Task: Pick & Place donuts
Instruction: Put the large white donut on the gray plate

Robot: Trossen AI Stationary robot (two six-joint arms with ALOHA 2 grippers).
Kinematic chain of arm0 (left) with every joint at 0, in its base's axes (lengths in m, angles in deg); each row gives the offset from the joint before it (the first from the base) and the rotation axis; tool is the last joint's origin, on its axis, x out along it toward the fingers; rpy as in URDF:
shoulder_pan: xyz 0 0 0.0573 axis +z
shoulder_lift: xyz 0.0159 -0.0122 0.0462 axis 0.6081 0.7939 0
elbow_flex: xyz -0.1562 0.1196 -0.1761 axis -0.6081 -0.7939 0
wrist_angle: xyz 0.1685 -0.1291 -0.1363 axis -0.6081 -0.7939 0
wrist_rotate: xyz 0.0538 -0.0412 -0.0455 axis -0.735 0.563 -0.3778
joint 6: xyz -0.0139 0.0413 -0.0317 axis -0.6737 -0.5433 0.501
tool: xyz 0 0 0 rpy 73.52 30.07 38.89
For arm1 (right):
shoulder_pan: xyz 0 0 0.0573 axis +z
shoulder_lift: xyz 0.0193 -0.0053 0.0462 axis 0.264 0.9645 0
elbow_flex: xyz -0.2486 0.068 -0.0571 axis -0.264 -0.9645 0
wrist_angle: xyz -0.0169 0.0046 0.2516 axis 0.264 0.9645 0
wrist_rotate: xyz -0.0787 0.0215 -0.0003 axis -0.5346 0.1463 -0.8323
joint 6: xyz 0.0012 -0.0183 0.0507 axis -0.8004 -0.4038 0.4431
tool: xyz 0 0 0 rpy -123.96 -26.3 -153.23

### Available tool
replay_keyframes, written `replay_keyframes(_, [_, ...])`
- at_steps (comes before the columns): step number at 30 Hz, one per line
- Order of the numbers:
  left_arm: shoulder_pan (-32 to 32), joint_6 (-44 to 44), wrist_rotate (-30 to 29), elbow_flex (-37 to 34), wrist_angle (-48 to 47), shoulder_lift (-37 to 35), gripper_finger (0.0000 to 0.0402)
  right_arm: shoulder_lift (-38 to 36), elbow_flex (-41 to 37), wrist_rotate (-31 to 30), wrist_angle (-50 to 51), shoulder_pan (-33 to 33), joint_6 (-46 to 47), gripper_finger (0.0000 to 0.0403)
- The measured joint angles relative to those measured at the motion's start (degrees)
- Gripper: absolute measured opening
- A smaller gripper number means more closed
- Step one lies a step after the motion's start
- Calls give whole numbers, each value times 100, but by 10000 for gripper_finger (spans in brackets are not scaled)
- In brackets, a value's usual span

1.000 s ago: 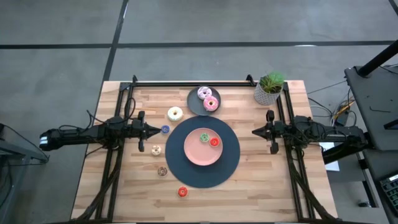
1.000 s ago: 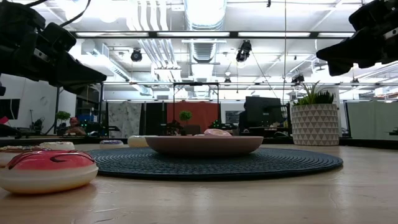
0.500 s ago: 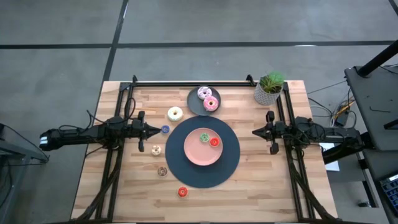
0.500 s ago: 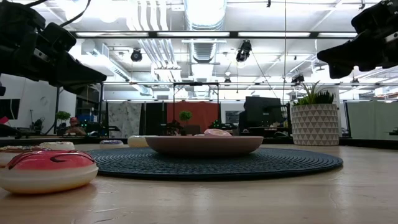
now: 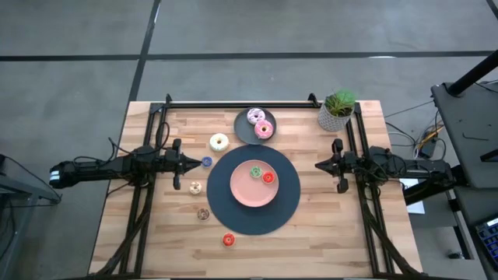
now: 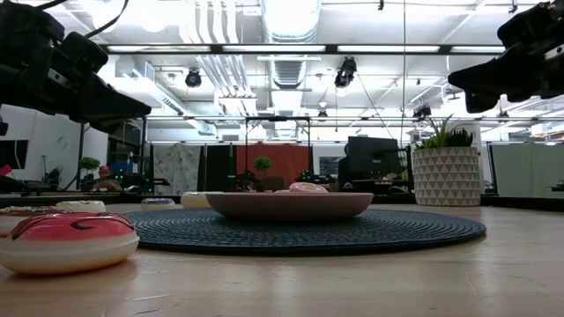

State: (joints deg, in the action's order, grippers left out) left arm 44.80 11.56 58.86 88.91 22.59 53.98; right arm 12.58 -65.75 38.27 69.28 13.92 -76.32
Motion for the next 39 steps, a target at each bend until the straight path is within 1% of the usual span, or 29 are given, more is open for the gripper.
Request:
replay_keyframes(5, [-2, 2, 1, -1, -1, 2, 0, 5, -143, 0, -369, 0, 3, 8])
replay_keyframes(18, [0, 0, 1, -1, -1, 0, 0, 394, -146, -18, -376, -2, -42, 8])
replay_keyframes(29, [-2, 0, -1, 1, 1, 0, 0, 431, -146, -24, -375, -2, -18, 8])
replay_keyframes(36, [0, 0, 0, 0, 0, 1, 0, 434, -146, -31, -375, -2, -496, 8])
replay_keyframes(39, [0, 2, 1, -1, -1, 0, 0, 434, -146, -35, -375, 0, -465, 8])
